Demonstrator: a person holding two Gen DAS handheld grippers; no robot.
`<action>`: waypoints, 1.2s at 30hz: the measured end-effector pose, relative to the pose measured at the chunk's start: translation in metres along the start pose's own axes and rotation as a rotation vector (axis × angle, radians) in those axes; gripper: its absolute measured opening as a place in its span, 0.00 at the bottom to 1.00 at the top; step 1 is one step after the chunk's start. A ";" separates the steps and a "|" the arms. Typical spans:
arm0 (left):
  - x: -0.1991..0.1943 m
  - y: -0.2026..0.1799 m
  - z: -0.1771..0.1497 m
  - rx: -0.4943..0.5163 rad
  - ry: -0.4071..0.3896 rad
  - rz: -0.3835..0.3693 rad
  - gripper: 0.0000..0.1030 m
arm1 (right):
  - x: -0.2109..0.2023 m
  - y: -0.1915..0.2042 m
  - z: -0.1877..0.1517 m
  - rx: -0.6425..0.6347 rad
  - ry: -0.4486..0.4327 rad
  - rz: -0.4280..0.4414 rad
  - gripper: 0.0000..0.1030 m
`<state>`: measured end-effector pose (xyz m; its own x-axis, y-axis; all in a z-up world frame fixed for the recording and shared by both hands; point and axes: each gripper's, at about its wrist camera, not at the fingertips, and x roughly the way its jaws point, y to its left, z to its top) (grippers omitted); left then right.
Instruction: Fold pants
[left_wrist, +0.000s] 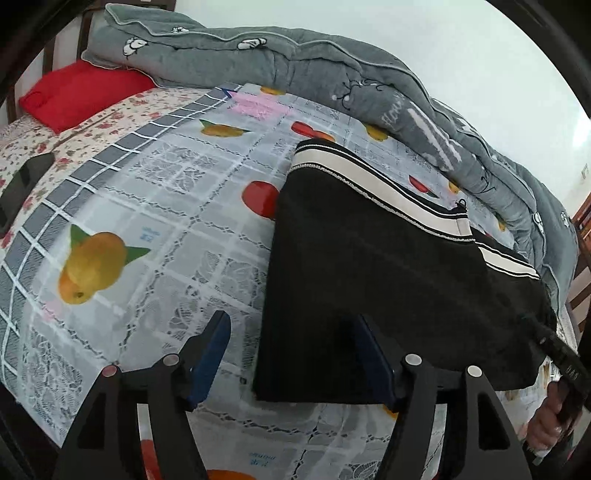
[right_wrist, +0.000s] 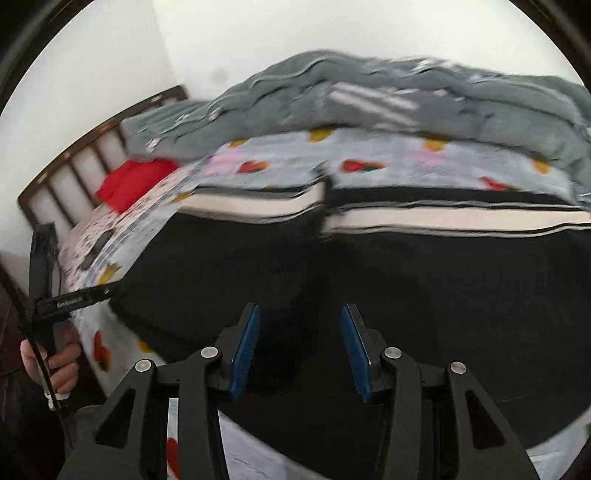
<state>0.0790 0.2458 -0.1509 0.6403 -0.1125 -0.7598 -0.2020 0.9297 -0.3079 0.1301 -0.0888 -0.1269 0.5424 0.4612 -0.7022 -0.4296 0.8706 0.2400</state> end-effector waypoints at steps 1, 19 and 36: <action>-0.001 0.001 -0.001 -0.003 0.003 0.000 0.65 | 0.008 0.005 -0.002 -0.008 0.019 -0.011 0.24; -0.008 0.014 -0.017 -0.049 -0.005 -0.081 0.66 | -0.007 -0.001 -0.003 0.049 -0.014 0.015 0.27; 0.006 0.010 -0.007 -0.013 -0.013 -0.095 0.68 | 0.086 0.005 0.058 -0.096 0.101 -0.119 0.17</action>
<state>0.0760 0.2524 -0.1627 0.6669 -0.1951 -0.7191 -0.1498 0.9103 -0.3859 0.2164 -0.0346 -0.1467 0.5204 0.3319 -0.7867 -0.4365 0.8953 0.0890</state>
